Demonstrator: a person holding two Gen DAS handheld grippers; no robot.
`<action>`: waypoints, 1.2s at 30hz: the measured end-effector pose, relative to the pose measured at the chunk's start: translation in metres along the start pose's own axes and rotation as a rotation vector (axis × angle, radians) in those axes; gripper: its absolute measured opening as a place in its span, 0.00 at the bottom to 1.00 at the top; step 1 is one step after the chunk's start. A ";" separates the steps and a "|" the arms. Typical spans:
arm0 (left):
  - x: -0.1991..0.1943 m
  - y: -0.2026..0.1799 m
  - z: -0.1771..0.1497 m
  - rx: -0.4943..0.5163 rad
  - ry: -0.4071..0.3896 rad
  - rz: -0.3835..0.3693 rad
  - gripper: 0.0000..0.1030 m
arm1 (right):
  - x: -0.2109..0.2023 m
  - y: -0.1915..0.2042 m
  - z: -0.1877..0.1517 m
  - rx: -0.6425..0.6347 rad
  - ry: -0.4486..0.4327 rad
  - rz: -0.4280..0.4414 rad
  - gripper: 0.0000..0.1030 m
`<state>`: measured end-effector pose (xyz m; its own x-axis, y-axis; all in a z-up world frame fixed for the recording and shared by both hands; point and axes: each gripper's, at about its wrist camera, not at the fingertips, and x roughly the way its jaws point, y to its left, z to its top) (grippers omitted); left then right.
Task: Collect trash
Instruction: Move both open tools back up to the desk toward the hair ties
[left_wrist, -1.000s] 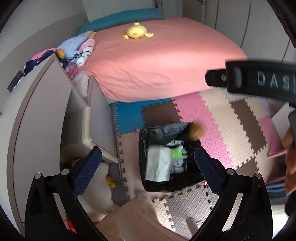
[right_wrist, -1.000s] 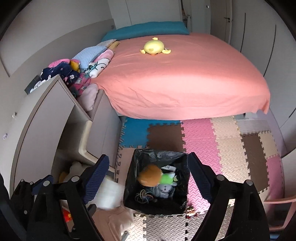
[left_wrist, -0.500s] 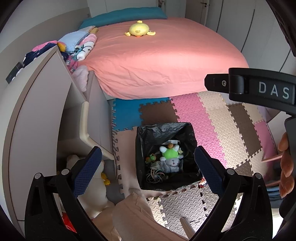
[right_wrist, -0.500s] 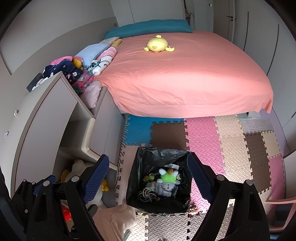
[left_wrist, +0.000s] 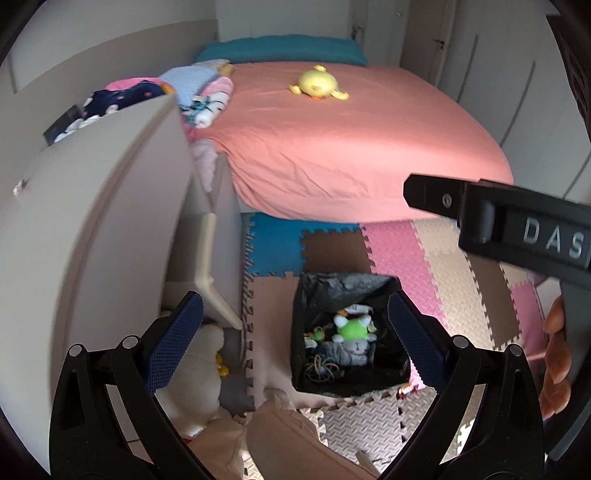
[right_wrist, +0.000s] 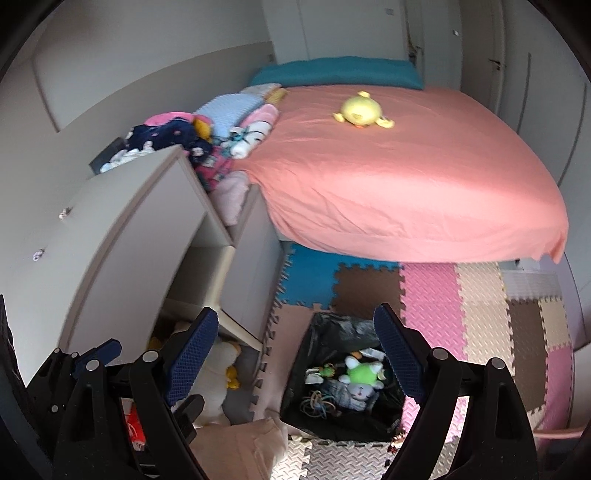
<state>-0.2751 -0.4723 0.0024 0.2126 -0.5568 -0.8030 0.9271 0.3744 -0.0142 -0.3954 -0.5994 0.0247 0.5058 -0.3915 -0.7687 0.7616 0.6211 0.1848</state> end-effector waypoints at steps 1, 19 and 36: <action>-0.004 0.006 0.001 -0.009 -0.007 0.002 0.94 | -0.001 0.008 0.004 -0.009 -0.003 0.010 0.84; -0.073 0.171 0.002 -0.244 -0.101 0.183 0.94 | 0.008 0.184 0.045 -0.209 0.002 0.245 0.84; -0.090 0.348 -0.036 -0.518 -0.127 0.330 0.94 | 0.081 0.362 0.070 -0.391 0.095 0.396 0.84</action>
<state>0.0174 -0.2651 0.0486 0.5266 -0.4222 -0.7379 0.5431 0.8348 -0.0901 -0.0506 -0.4534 0.0720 0.6701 -0.0259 -0.7418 0.3049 0.9208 0.2433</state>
